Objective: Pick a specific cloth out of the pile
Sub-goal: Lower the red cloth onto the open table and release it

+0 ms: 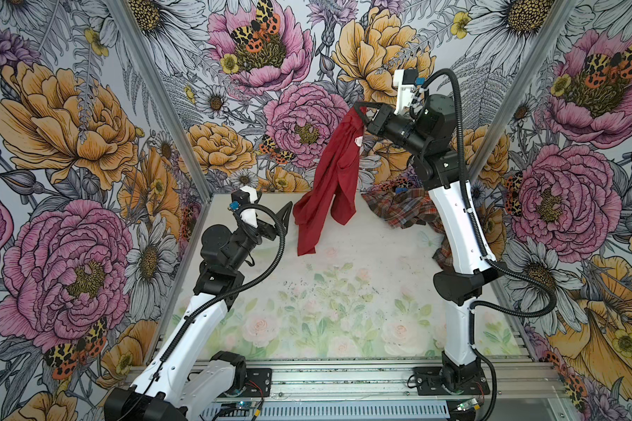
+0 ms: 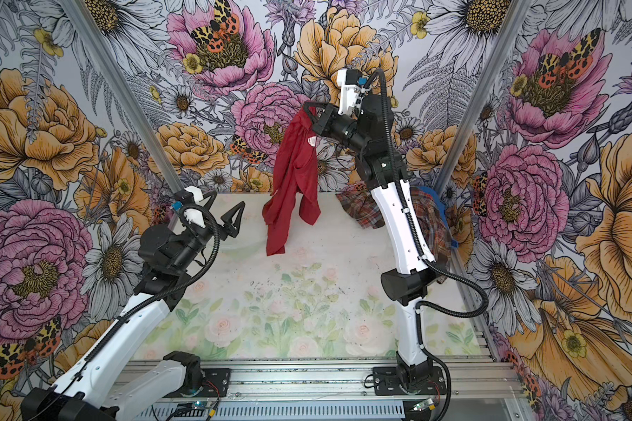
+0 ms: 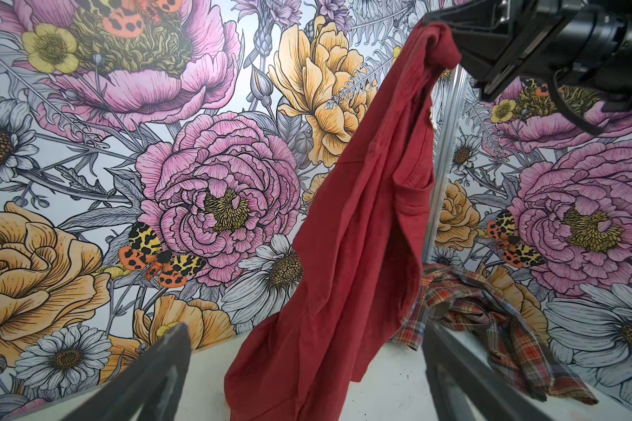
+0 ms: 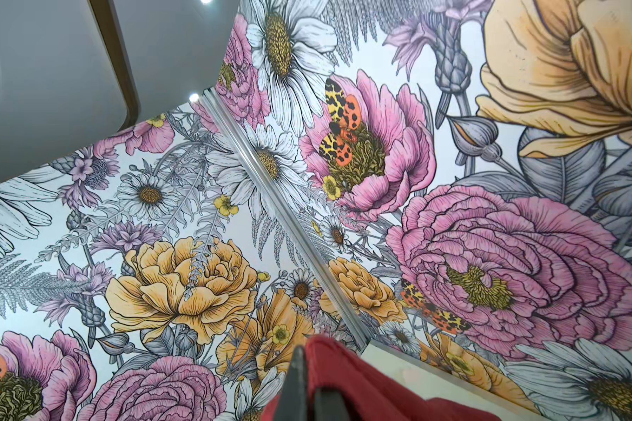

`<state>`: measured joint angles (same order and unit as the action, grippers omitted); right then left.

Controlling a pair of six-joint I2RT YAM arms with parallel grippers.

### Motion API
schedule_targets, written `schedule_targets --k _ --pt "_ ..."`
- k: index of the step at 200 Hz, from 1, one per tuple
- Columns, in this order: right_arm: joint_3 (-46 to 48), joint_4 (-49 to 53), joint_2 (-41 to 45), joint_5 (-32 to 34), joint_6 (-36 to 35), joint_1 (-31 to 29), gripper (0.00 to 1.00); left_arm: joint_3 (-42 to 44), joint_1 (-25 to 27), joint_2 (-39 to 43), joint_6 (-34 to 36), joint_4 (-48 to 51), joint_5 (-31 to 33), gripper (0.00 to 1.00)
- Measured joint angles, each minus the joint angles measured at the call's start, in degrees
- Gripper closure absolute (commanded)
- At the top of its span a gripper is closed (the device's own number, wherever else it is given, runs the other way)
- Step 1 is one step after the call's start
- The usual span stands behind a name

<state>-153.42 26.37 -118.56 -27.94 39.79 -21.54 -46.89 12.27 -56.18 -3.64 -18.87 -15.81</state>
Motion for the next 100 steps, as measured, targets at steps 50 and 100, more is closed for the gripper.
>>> schedule_targets --k 50,100 --pt "31.23 -4.63 5.42 -0.39 -7.56 -2.38 1.0 0.74 -2.78 0.22 -1.09 -1.2 -0.37 0.01" --pt "65.85 -23.19 6.03 -0.68 -5.68 -2.95 0.94 1.16 -5.62 0.22 -3.54 -3.23 -0.35 0.01"
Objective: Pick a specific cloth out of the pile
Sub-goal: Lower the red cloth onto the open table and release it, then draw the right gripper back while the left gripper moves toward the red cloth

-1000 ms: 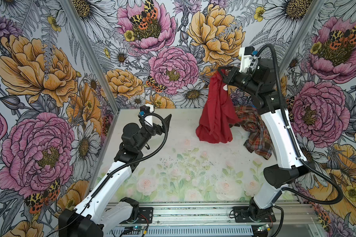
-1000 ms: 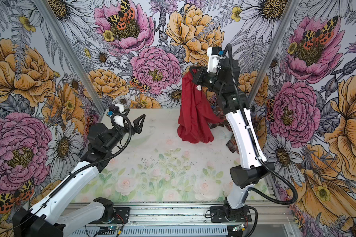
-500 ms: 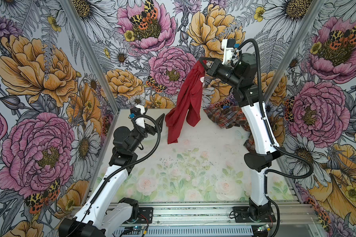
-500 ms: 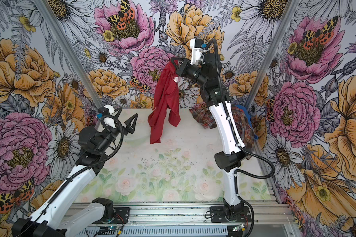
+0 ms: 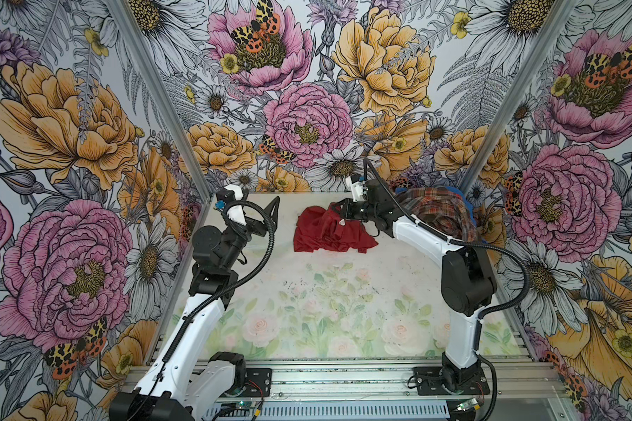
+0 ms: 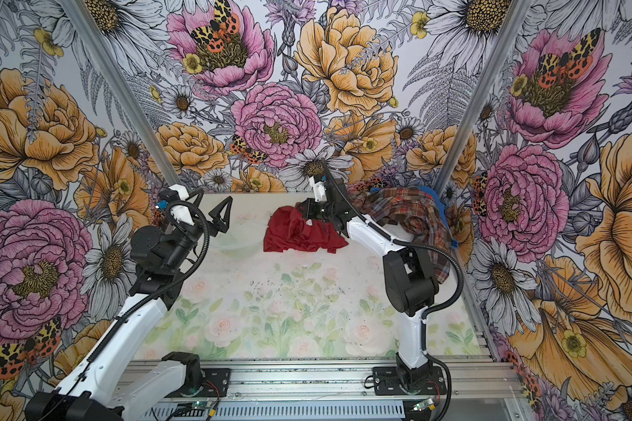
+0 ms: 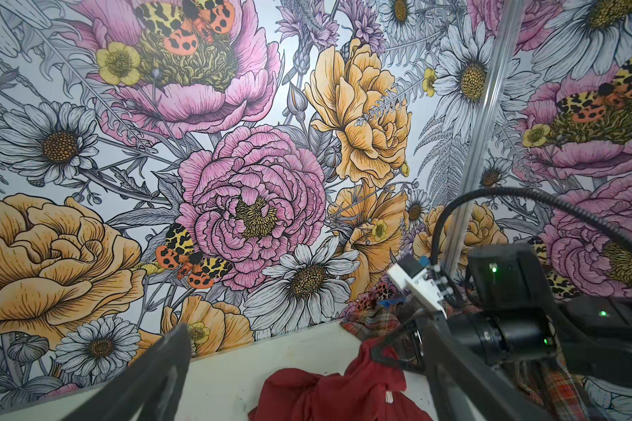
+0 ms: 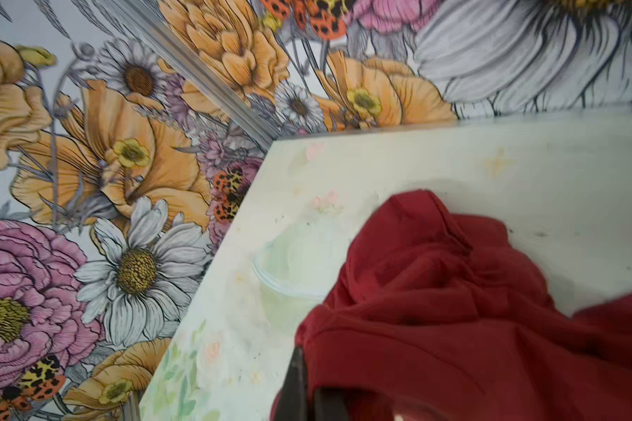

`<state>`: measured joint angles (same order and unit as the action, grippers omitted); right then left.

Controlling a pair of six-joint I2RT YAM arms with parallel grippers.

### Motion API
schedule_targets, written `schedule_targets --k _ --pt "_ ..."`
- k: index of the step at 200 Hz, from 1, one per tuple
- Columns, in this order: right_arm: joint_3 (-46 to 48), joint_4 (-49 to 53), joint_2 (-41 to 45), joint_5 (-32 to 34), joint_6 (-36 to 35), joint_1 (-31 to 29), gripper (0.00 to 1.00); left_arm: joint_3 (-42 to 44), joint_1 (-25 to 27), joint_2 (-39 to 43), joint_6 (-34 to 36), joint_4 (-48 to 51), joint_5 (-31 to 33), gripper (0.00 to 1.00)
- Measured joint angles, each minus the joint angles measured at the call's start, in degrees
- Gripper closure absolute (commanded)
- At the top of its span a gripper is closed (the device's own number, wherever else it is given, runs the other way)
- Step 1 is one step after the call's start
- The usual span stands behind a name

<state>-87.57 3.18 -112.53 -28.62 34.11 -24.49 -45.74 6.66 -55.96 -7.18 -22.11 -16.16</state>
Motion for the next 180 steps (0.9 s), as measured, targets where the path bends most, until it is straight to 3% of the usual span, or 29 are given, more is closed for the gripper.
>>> schedule_targets --k 11,39,70,88,136,180 --pt "2.95 -1.86 -0.2 -0.63 1.03 0.09 0.86 0.33 -0.68 0.0 -0.59 -0.55 0.0 0.01" --pt "3.21 -6.1 -0.52 -2.45 0.68 0.09 0.44 0.5 -1.33 -0.31 -1.81 -1.01 -0.02 0.01" --pt "3.78 -6.78 0.11 -1.29 -2.6 0.09 0.07 0.5 -1.33 -0.98 -2.21 -1.31 -0.02 0.01" --pt "5.33 -6.01 1.64 0.11 -5.33 0.09 0.01 0.5 -1.38 -1.16 -2.58 -1.31 -0.02 0.01" --pt "14.25 -5.18 11.56 6.43 -9.44 0.2 0.01 0.5 -1.66 -1.2 -3.02 -1.33 -0.04 0.01" --pt "27.71 -5.27 26.36 14.64 -11.91 2.8 0.0 0.5 -1.64 -2.34 -3.37 -1.31 -0.04 0.01"
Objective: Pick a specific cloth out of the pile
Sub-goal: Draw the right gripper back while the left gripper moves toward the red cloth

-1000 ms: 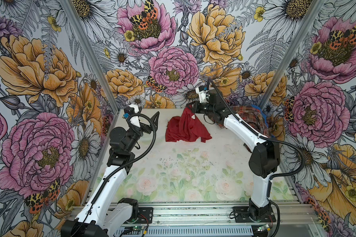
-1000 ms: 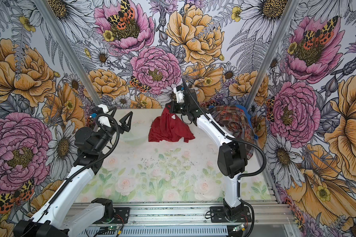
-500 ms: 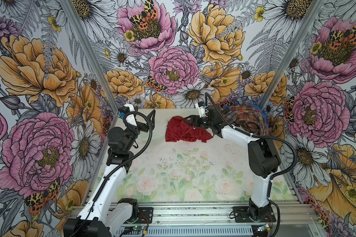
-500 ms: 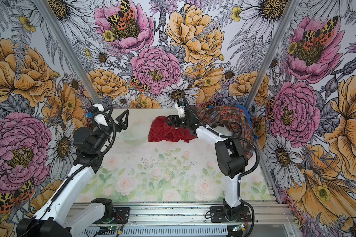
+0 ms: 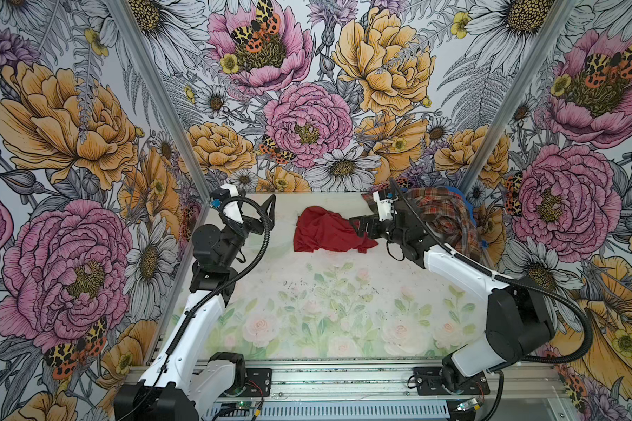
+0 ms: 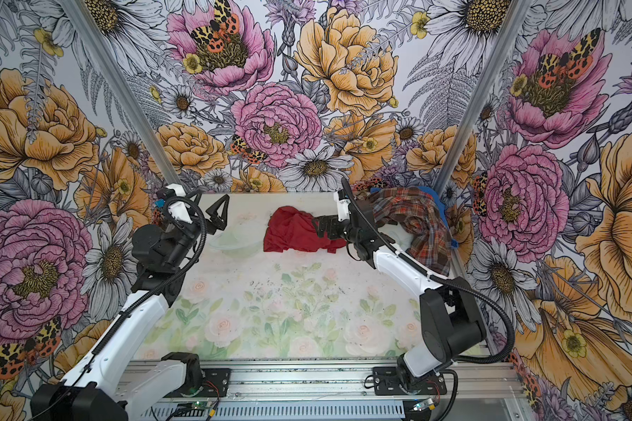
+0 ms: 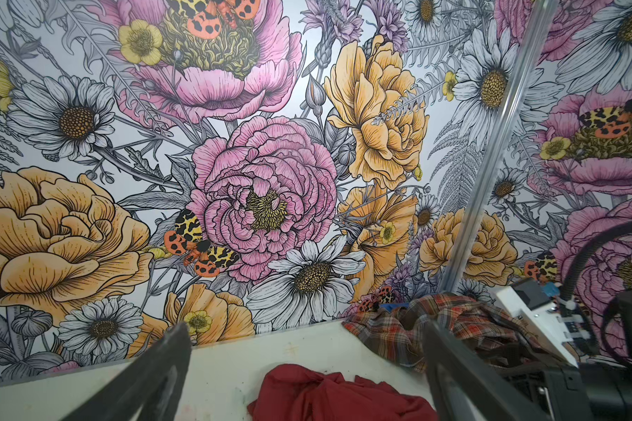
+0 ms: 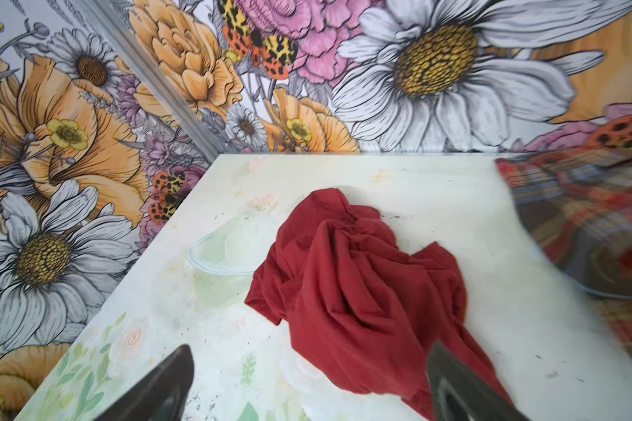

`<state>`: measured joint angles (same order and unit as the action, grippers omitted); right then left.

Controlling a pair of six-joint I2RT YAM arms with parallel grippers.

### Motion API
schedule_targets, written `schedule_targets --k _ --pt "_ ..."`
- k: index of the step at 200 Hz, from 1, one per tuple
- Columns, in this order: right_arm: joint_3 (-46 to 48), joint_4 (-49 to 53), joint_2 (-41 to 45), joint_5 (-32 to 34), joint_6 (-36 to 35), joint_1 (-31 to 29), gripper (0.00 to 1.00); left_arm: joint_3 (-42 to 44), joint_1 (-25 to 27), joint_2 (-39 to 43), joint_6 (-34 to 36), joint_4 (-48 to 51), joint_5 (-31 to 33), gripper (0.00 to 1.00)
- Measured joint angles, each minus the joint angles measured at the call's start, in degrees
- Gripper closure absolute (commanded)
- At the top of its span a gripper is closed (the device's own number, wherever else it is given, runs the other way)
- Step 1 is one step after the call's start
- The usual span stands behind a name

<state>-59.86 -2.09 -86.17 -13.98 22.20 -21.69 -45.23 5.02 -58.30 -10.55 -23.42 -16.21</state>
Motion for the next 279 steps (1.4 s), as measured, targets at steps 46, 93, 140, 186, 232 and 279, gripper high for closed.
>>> schedule_targets --k 46,93,140,186,232,279 --pt "15.43 -2.78 12.39 12.37 -2.4 2.67 0.0 -4.31 3.28 -5.4 1.55 7.98 3.04 0.01" --pt "30.95 -16.63 18.14 19.3 -3.04 2.67 0.01 -7.58 6.75 -12.26 2.01 15.56 5.29 0.01" --pt "31.85 -23.15 18.49 19.34 -2.23 2.67 0.01 -12.55 7.61 -19.98 1.22 21.18 5.29 0.03" --pt "30.01 -22.49 16.02 15.61 -1.66 2.67 0.01 -14.05 9.31 -22.32 1.31 24.68 6.51 0.03" --pt "30.01 -22.16 16.41 14.56 -0.76 2.67 0.01 -14.12 9.86 -22.14 1.62 25.79 6.97 0.02" --pt "32.76 -23.17 18.97 14.34 1.11 2.6 0.02 -14.12 12.11 -19.93 3.91 26.01 9.38 0.01"
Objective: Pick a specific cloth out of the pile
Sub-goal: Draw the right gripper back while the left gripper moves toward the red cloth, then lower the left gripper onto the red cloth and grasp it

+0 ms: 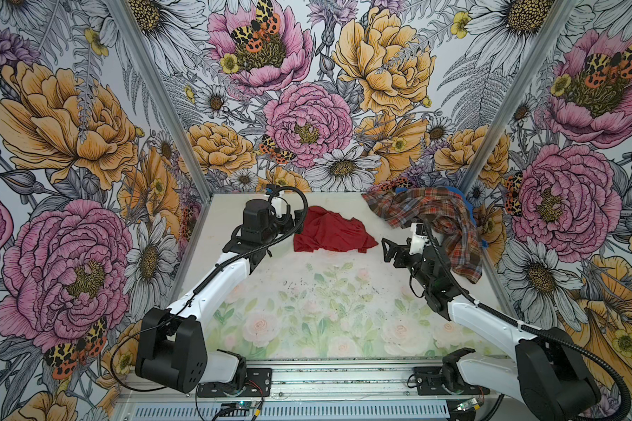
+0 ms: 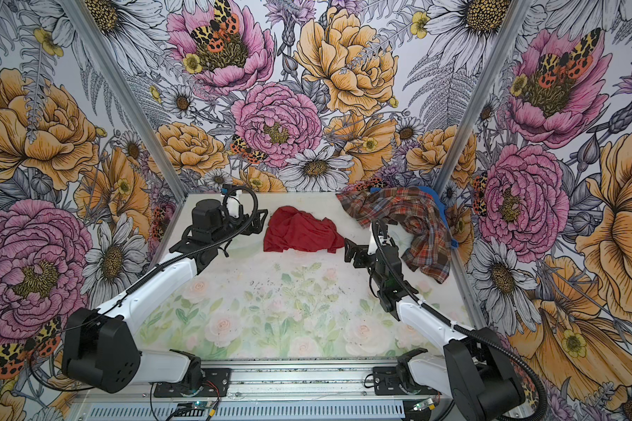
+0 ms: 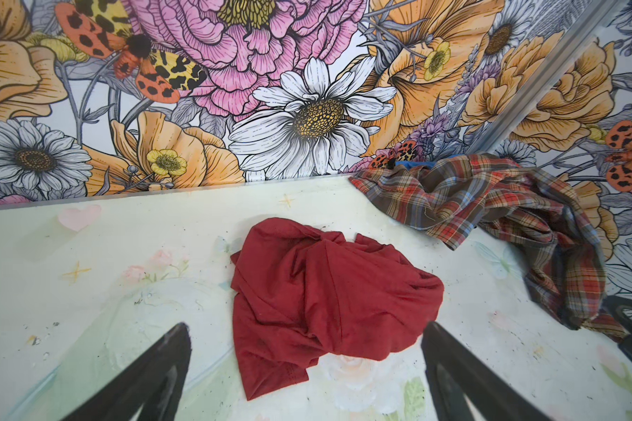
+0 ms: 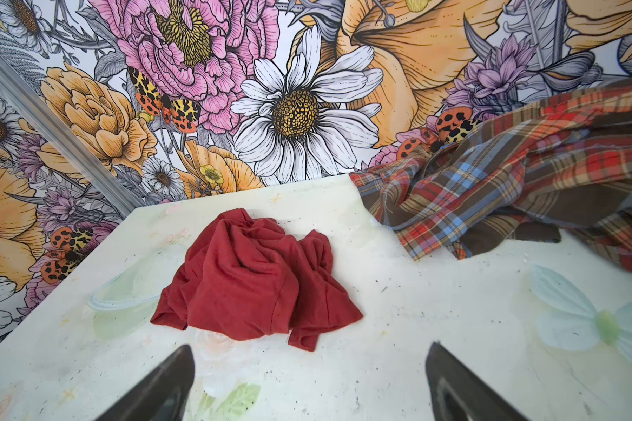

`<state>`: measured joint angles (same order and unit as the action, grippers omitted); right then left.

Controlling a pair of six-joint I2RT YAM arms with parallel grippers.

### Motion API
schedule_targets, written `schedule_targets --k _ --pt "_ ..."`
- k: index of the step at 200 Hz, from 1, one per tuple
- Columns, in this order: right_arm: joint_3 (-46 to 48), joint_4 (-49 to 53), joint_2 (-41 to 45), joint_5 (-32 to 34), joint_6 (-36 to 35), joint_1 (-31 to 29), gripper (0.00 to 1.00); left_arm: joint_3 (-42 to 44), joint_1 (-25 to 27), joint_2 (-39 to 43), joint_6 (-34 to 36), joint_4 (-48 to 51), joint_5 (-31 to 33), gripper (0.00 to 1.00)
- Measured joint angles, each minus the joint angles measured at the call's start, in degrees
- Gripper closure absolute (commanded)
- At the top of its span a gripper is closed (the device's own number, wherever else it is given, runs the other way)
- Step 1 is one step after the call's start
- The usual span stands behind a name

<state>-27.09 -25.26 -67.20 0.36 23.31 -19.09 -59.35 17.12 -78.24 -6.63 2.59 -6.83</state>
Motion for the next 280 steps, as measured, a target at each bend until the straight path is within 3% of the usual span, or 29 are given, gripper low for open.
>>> schedule_targets --k 70,116,139,169,243,267,280 --pt "0.81 0.72 3.06 1.62 -0.33 -0.11 0.02 0.0 0.0 -0.09 0.2 0.2 3.04 0.09" --pt "0.17 2.45 2.56 2.47 -0.46 -0.11 0.01 -0.81 4.96 -4.22 1.4 1.81 7.82 0.11" --pt "0.17 2.12 2.69 2.34 -0.44 -0.11 0.01 -5.11 8.52 -10.58 2.78 4.81 9.6 0.11" --pt "0.17 2.05 2.58 1.9 -0.46 -0.11 0.01 -17.81 11.82 -23.45 3.8 10.47 10.73 0.09" --pt "-0.22 2.05 2.08 0.0 -0.39 -0.11 0.01 -38.29 14.97 -45.99 2.95 18.56 15.41 0.08" --pt "-0.55 2.19 1.29 -0.22 -0.42 -0.11 0.01 -43.01 15.23 -50.36 1.29 20.22 16.0 0.19" --pt "-0.66 2.23 1.05 -0.2 -0.42 -0.11 0.01 -45.11 15.23 -52.19 -0.15 20.85 15.98 0.4"
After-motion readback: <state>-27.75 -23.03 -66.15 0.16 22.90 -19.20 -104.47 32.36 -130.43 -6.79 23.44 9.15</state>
